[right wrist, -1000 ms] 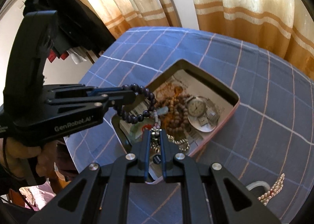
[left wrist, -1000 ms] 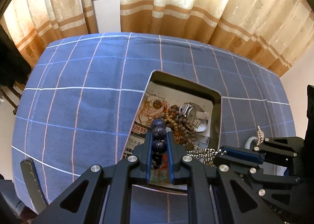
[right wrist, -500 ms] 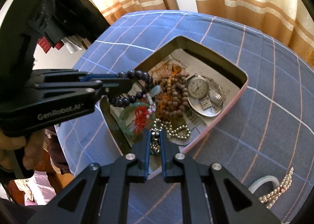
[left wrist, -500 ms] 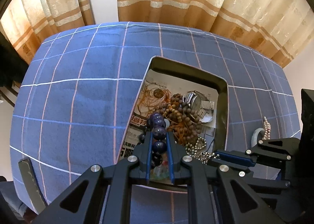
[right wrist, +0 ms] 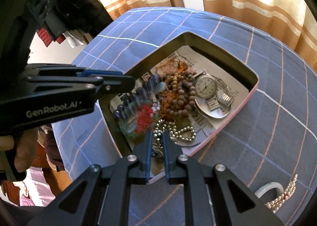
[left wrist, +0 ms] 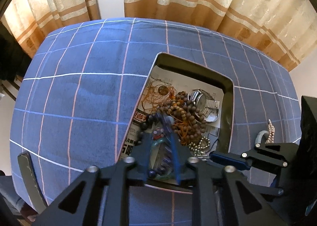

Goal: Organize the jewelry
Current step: 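Release both items in the tin and move both grippers to the jade bangle and pearls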

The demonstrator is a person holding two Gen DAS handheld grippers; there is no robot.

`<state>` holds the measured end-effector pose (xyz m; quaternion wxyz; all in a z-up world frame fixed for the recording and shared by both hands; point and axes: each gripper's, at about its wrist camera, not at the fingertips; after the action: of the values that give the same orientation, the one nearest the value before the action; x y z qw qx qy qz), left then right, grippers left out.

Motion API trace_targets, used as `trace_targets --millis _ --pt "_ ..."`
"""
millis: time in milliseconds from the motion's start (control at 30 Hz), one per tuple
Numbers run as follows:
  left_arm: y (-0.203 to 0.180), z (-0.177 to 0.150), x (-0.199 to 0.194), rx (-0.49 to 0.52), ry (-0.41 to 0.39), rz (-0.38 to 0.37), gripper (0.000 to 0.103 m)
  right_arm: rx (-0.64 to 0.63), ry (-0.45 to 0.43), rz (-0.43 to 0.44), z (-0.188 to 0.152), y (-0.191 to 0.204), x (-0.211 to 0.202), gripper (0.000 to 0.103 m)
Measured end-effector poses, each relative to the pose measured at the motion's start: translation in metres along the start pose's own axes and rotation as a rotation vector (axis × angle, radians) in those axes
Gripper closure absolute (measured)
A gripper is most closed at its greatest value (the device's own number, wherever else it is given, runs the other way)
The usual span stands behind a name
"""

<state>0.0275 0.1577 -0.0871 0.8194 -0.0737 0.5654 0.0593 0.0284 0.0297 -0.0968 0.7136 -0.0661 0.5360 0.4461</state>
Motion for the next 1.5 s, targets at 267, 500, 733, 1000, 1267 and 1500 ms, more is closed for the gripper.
trace_targets --millis 267,500,733,1000,1267,1500 --pt "0.002 -0.003 -0.011 -0.028 -0.031 0.035 0.042 0.010 -0.028 -0.002 -0.003 -0.001 -0.007 0.047" --pt "0.001 -0.004 -0.022 -0.069 -0.050 0.047 0.042 -0.033 -0.072 -0.052 -0.009 0.000 -0.039 0.040" --pt "-0.032 -0.015 -0.033 -0.022 -0.070 0.037 0.042 0.170 -0.089 -0.224 -0.059 -0.070 -0.087 0.039" --pt "-0.088 -0.025 -0.019 0.047 -0.040 0.051 0.042 0.472 -0.073 -0.293 -0.102 -0.157 -0.106 0.039" --pt "-0.122 -0.028 -0.006 0.074 -0.010 0.042 0.042 0.479 -0.059 -0.211 -0.087 -0.162 -0.074 0.047" --pt "-0.139 -0.035 -0.004 0.078 0.002 0.026 0.042 0.407 -0.104 -0.182 -0.093 -0.158 -0.086 0.086"
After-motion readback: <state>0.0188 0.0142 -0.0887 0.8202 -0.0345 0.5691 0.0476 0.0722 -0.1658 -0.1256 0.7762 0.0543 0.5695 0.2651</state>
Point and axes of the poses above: each gripper's, at about its wrist camera, not at the fingertips, and x roughly the way its jaws point, y to its left, z to its top, and after that the axes turned 4 degrees about z, right-handed
